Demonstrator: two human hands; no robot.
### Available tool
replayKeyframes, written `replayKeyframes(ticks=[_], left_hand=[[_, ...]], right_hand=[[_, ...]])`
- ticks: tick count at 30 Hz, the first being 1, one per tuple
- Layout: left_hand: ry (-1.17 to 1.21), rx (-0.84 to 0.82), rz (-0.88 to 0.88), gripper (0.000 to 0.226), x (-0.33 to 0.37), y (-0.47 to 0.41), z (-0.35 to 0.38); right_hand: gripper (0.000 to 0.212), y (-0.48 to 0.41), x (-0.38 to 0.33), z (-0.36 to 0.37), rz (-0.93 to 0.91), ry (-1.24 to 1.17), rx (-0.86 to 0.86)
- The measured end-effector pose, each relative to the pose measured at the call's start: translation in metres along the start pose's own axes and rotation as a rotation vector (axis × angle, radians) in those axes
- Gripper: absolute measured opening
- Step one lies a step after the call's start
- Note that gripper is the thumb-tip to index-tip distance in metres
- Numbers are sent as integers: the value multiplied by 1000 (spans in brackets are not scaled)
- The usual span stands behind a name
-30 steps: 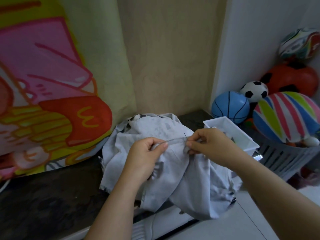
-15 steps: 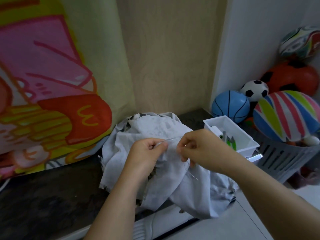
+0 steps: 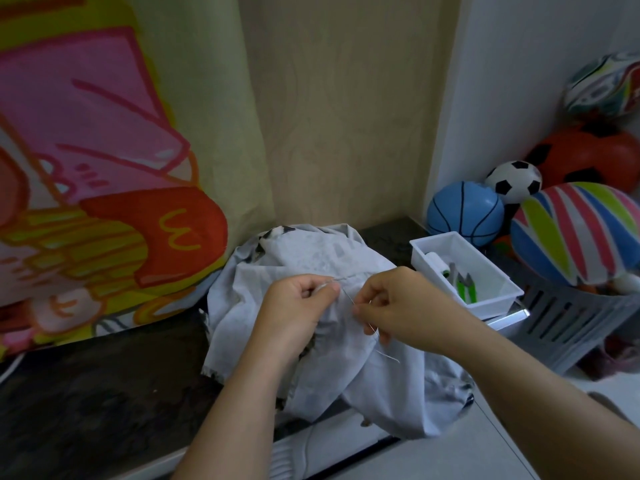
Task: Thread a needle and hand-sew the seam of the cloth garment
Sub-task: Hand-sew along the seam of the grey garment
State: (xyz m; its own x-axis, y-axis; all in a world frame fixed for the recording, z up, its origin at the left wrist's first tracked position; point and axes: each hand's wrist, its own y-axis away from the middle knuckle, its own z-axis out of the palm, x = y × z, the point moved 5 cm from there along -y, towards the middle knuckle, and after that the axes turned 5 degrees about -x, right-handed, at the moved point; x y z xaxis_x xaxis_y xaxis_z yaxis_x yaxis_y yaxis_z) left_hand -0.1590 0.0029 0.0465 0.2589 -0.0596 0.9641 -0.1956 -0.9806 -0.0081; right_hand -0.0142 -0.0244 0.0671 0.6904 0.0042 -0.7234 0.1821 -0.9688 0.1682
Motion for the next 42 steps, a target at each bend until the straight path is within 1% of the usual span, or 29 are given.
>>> replayKeyframes(ticks=[3,8,12,15,18,19,21,24,26,28,30,32,34,36,38,40,42], left_hand=[[6,-3,10,8,0,0,0],[4,-20,43,15,1,0,2],[-109,-8,133,18,6,3,3],[-224,2,224,17,13,6,6],[-263,27,285,17,18,10,9],[-250,45,278,15,18,9,9],[-163,80,203,12,14,7,6],[-14,128,79,12,5,3,0],[52,139,36,11,2,2,-1],[91,129,29,9,2,2,-1],[108,88,45,11,4,3,3],[112,22,70,14,9,5,8],[97,-14,98,16,11,7,11],[72,-23,124,13,12,6,10],[65,-53,148,12,14,6,10],[84,-100,153,10,15,8,11],[80,-143,149,10,16,9,15]], right_hand=[[11,0,0,0,9,5,-6],[13,1,0,0,17,2,-10],[15,1,0,-1,28,-5,-7],[16,0,0,-3,18,-80,30],[14,-1,-2,-4,-7,-216,104],[13,-1,-3,-4,-16,-289,122],[16,0,-4,-5,-38,-440,108],[14,3,-7,-7,-93,-553,-25],[11,5,-8,-8,-133,-544,-86],[9,5,-10,-10,-174,-491,-66],[7,4,-11,-10,-231,-386,36],[10,2,-10,-11,-265,-245,178],[14,2,-9,-14,-270,-211,243],[19,4,-6,-25,-219,-327,246],[26,6,1,-36,-94,-353,235],[31,4,9,-35,24,-338,150],[27,1,13,-25,78,-415,24]])
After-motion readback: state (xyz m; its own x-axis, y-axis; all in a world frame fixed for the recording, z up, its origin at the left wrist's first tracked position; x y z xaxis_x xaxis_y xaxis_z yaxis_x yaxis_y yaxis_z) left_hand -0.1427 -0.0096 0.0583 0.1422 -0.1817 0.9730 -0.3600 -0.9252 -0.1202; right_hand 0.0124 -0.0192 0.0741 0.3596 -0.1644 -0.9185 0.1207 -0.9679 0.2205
